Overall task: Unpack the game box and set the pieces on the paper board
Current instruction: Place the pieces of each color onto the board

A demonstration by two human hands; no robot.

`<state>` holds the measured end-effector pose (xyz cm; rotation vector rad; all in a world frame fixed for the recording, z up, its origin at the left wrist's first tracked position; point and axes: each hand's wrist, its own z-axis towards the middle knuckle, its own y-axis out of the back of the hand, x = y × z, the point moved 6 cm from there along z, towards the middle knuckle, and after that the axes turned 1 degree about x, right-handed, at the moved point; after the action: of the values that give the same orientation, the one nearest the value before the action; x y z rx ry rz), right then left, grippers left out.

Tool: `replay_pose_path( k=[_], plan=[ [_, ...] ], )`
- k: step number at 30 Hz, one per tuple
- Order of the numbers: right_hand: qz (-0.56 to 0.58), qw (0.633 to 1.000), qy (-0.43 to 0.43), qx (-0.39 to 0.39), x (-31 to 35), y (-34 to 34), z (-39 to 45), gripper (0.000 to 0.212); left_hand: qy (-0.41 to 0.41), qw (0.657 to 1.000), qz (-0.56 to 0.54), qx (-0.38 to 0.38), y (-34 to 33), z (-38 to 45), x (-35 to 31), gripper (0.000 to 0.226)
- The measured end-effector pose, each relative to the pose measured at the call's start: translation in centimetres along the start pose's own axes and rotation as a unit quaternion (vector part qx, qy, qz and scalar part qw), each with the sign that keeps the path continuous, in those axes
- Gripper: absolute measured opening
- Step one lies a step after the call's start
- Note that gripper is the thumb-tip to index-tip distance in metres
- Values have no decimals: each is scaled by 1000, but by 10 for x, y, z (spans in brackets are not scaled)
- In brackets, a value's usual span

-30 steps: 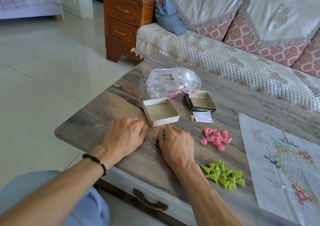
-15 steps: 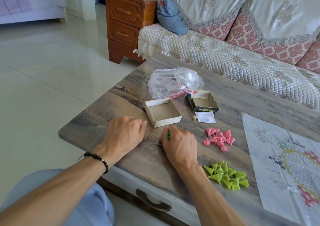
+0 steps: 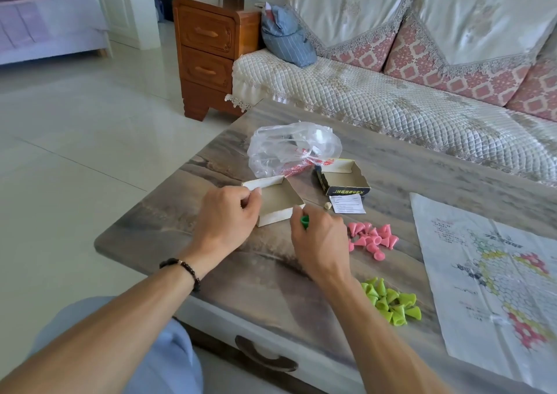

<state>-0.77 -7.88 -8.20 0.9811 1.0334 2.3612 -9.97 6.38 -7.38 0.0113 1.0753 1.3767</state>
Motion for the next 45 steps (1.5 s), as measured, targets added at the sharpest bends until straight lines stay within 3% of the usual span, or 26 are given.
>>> replay_pose_path(
  k=[5,11,19,26,34,41,45],
  plan=[
    [9,999,-42,-7,-30,44,21,45,-52,997,-43,22,-26,16,-60,55],
    [16,992,-109,-64,-128,120,35,47,-102,987,-94,80,-95,31,-143,57],
    [58,969,-219,-99,-275,187,35,46,-53,976,-144,157,-220,36,-238,56],
    [15,968,-237,-84,-360,181,62,46,-13,966,-149,213,-319,35,-274,55],
    [-50,982,-180,-38,-390,149,75,44,85,964,-161,194,-374,40,-279,51],
    [-10,985,-171,-31,-396,153,72,24,20,967,-177,181,-384,32,-276,53],
    [50,979,-197,21,-396,155,73,42,57,949,-219,219,-381,29,-281,49]
  ],
)
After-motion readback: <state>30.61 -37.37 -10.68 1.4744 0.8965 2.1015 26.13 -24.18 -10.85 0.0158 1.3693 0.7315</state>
